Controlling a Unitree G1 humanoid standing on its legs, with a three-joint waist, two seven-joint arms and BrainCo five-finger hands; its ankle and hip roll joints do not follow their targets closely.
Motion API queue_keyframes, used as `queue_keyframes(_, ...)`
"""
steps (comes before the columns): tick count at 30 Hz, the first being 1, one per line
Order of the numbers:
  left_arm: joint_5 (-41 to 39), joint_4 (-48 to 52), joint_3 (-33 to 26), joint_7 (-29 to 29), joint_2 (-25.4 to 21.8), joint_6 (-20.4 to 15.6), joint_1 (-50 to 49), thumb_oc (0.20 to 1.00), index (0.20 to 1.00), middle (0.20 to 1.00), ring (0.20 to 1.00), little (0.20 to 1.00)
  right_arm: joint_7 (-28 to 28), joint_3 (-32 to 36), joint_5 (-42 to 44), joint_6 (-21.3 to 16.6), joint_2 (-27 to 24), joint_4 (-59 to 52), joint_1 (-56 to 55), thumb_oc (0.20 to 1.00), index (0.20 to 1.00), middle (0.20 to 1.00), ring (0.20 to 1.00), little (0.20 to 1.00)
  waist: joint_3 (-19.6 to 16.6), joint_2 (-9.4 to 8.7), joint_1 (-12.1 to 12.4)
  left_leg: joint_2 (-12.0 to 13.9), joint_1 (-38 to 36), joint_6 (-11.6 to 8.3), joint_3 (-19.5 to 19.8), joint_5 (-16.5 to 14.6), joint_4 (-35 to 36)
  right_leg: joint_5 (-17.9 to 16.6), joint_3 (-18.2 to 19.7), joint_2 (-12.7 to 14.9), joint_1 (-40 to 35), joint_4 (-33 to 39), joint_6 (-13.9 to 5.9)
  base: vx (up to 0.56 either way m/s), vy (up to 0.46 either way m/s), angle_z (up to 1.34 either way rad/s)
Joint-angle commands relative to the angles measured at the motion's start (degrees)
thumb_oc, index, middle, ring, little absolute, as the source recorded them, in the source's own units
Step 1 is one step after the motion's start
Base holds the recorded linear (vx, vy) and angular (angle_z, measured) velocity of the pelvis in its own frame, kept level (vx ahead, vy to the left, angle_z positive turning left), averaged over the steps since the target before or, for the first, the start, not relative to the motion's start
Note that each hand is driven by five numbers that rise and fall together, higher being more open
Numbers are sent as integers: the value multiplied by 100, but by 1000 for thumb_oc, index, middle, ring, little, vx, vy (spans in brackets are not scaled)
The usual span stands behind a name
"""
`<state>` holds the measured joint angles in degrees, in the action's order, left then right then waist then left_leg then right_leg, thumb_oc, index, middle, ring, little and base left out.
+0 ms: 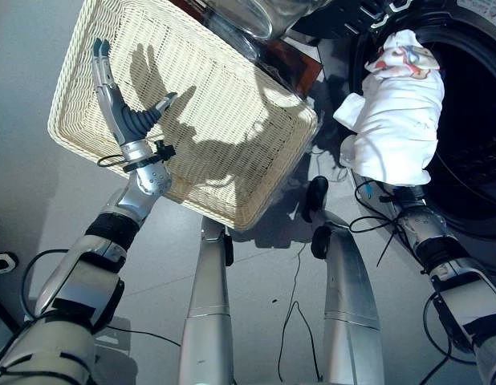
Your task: Put the clothes into the washing machine.
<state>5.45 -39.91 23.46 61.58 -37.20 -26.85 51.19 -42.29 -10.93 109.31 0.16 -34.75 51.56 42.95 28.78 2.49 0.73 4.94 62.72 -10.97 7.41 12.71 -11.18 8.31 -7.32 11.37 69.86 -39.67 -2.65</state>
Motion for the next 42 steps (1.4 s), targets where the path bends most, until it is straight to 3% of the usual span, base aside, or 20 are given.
queue_keyframes(1, 22, -43, -361, 116, -2, -257, 224, 1000, 1000, 1000, 1000, 1000, 1749, 642, 54, -499, -351, 389, 145, 200, 200, 200, 200, 200, 101, -14, 11, -305, -21, 422, -498, -589, -664, -1503, 15, -335, -472, 1726, -467, 18, 10, -3)
queue_keyframes(2, 27, -40, -359, 120, 5, -255, 227, 1000, 1000, 1000, 1000, 1000, 1783, 649, 35, -502, -356, 381, 154, 200, 200, 200, 200, 200, 101, -9, 17, -303, -17, 422, -497, -593, -667, -1500, 14, -336, -468, 1723, -467, 16, 2, -5)
queue_keyframes(3, 47, -20, -361, 123, 8, -247, 209, 1000, 1000, 1000, 1000, 1000, 2221, 763, -118, -527, -429, 554, 230, 200, 200, 200, 200, 200, 101, -2, 21, -306, -14, 420, -495, -605, -689, -1501, 19, -340, -466, 1716, -463, 17, -10, -6)
queue_keyframes(6, 98, 75, -288, 158, 42, -170, 219, 1000, 1000, 1000, 1000, 1000, 4174, 1027, -936, -758, -861, 1282, 769, 200, 200, 200, 200, 200, 101, 28, 101, -327, 38, 432, -423, -660, -788, -1522, 6, -329, -460, 1701, -460, 26, -70, -5)
queue_keyframes(7, 128, 152, -193, 187, 19, -98, 247, 1000, 1000, 1000, 1000, 1000, 5065, 1053, -1010, -1156, -1088, 1299, 1075, 200, 200, 200, 200, 200, 101, 14, 133, -341, 61, 440, -381, -683, -826, -1543, -7, -322, -461, 1713, -459, 27, -139, 1)
queue_keyframes(10, 201, 282, -64, 236, -13, -29, 243, 1000, 1000, 1000, 1000, 1000, 5664, 976, -977, -1975, -1430, 1276, 1535, 200, 200, 200, 200, 200, 101, -8, 174, -334, 103, 437, -329, -700, -857, -1575, -51, -296, -462, 1707, -473, 12, -90, 2)
queue_keyframes(12, 178, 538, -8, 318, -262, -38, 63, 1000, 1000, 1000, 1000, 1000, 6324, 931, -1183, -3507, -1672, 500, 1618, 200, 200, 200, 200, 200, 101, -59, 150, -323, 162, 431, -294, -693, -818, -1587, -69, -319, -442, 1776, -456, 0, -59, 0)
queue_keyframes(14, 145, 701, -38, 321, -356, -15, -76, 1000, 1000, 1000, 1000, 1000, 6429, 1162, -1639, -4256, -1690, 55, 1392, 200, 200, 200, 200, 200, 101, -104, 94, -313, 163, 444, -285, -704, -827, -1591, -61, -332, -435, 1728, -462, 5, 2, -2)
queue_keyframes(15, 120, 724, -76, 279, -375, -3, -78, 1000, 1000, 1000, 1000, 1000, 6487, 1176, -1810, -4385, -1702, -100, 1350, 454, 454, 454, 454, 454, 101, -119, 73, -337, 154, 451, -279, -724, -844, -1595, -43, -354, -430, 1736, -458, 12, 24, -5)
queue_keyframes(16, 69, 752, -88, 251, -382, 23, -55, 1000, 1000, 1000, 1000, 1000, 6577, 1213, -2217, -4382, -1629, -381, 1332, 1000, 1000, 1000, 1000, 1000, 101, -141, 42, -341, 152, 460, -298, -739, -838, -1589, -16, -382, -426, 1750, -463, 4, 32, -1)
queue_keyframes(17, 23, 723, -111, 187, -401, 14, -7, 1000, 1000, 1000, 1000, 1000, 6556, 1221, -2500, -4122, -1655, -448, 1353, 1000, 1000, 1000, 1000, 1000, 101, -162, 30, -334, 132, 464, -313, -736, -803, -1585, -8, -384, -440, 1773, -468, 0, 0, 0)
queue_keyframes(19, -33, 668, -127, 74, -431, -22, 66, 1000, 1000, 1000, 1000, 1000, 6481, 1162, -2513, -3974, -1735, -438, 1420, 1000, 1000, 1000, 1000, 1000, 101, -183, 45, -360, 108, 474, -307, -734, -759, -1574, -6, -385, -456, 1819, -460, -1, 6, 5)
queue_keyframes(21, -15, 539, -157, -73, -489, -160, 88, 1000, 1000, 1000, 1000, 1000, 5849, 1181, -2147, -3248, -1866, 11, 1340, 1000, 1000, 1000, 1000, 1000, 101, -210, 63, -389, 88, 477, -259, -729, -767, -1564, -19, -381, -480, 1795, -454, 4, -4, 2)
queue_keyframes(23, 13, 452, -94, -45, -422, -213, 147, 1000, 1000, 1000, 1000, 1000, 5477, 1152, -2146, -2921, -1865, 526, 1395, 1000, 1000, 1000, 1000, 1000, 101, -189, 100, -415, 79, 487, -241, -732, -762, -1553, -40, -370, -485, 1790, -447, 0, 0, 0)
queue_keyframes(30, 5, 395, 31, -119, -347, -157, 359, 1000, 1000, 1000, 1000, 1000, 5621, 1019, -2139, -3184, -1731, 922, 1658, 1000, 1000, 1000, 1000, 1000, 101, -80, 174, -486, 103, 522, -227, -786, -819, -1511, -80, -319, -455, 1757, -438, 0, 0, 0)
queue_keyframes(36, 1, 292, 68, -88, -308, -239, 394, 1000, 1000, 1000, 1000, 1000, 5857, 1039, -2348, -3169, -1700, 1013, 1649, 1000, 1000, 1000, 1000, 1000, 101, -66, 179, -483, 109, 544, -252, -799, -819, -1484, -90, -307, -448, 1733, -439, 1, 1, 1)
queue_keyframes(42, 13, 237, 64, -73, -307, -265, 426, 1000, 1000, 1000, 1000, 1000, 6474, 1032, -2709, -3295, -1782, 1220, 1667, 1000, 1000, 1000, 1000, 1000, 101, -79, 173, -484, 122, 545, -245, -801, -833, -1475, -75, -334, -449, 1725, -438, 0, 0, 0)
